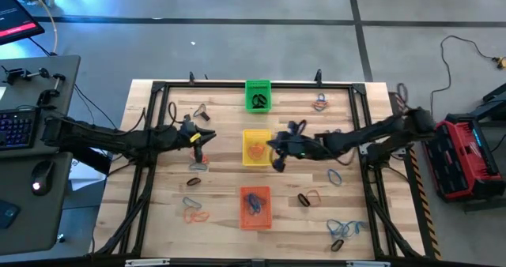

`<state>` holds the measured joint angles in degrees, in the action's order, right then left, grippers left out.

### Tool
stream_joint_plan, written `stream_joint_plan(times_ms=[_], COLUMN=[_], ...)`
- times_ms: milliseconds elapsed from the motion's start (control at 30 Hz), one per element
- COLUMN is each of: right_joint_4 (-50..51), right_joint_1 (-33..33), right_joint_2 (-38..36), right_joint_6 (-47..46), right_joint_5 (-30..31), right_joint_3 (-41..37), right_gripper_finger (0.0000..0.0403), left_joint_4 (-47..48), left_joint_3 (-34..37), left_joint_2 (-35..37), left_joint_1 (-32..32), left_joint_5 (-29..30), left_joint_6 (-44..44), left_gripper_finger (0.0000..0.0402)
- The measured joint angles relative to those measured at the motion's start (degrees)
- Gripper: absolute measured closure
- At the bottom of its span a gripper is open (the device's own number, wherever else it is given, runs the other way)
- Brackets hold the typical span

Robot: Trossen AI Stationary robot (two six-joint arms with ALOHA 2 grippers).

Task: Sort rubber bands into baskets
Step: Put the black rubber band into the green bin

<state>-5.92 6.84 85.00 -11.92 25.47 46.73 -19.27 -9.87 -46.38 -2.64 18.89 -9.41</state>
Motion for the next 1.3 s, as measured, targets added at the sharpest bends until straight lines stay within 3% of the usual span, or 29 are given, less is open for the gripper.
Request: stream_joint_plan(times_ms=[200, 367, 533, 800, 1033, 1300], right_joint_4=[-0.44, -0.52, -0.39, -0.31, -0.3, -0.28], right_joint_1=[3.53, 5.81, 6.71, 7.74, 7.9, 7.9], right_joint_2=[-9.63, -12.58, -12.58, -12.58, -12.58, -12.58], right_joint_6=[-2.46, -3.69, -3.72, -3.69, -3.42, -3.26], right_joint_5=[6.79, 10.88, 11.15, 11.06, 11.02, 11.02], right_joint_3=[-6.84, -9.08, -9.11, -9.13, -9.13, -9.13], right_gripper_finger=[0.0402, 0.0403, 0.0403, 0.0403, 0.0403, 0.0403], left_joint_4=[13.52, 21.26, 22.62, 22.97, 25.49, 26.08], left_joint_3=[-5.48, -10.47, -13.79, -17.08, -19.84, -21.61], left_joint_2=[-3.45, -8.64, -16.3, -27.54, -34.9, -40.14], left_joint_1=[-3.72, -6.2, -7.76, -9.28, -12.17, -16.09], left_joint_5=[2.76, 4.75, 7.66, 19.03, 19.08, 18.84], left_joint_6=[-0.52, 1.05, 2.25, 4.09, 2.01, 0.59], left_gripper_finger=[0.0355, 0.0354, 0.0332, 0.0263, 0.0221, 0.0216])
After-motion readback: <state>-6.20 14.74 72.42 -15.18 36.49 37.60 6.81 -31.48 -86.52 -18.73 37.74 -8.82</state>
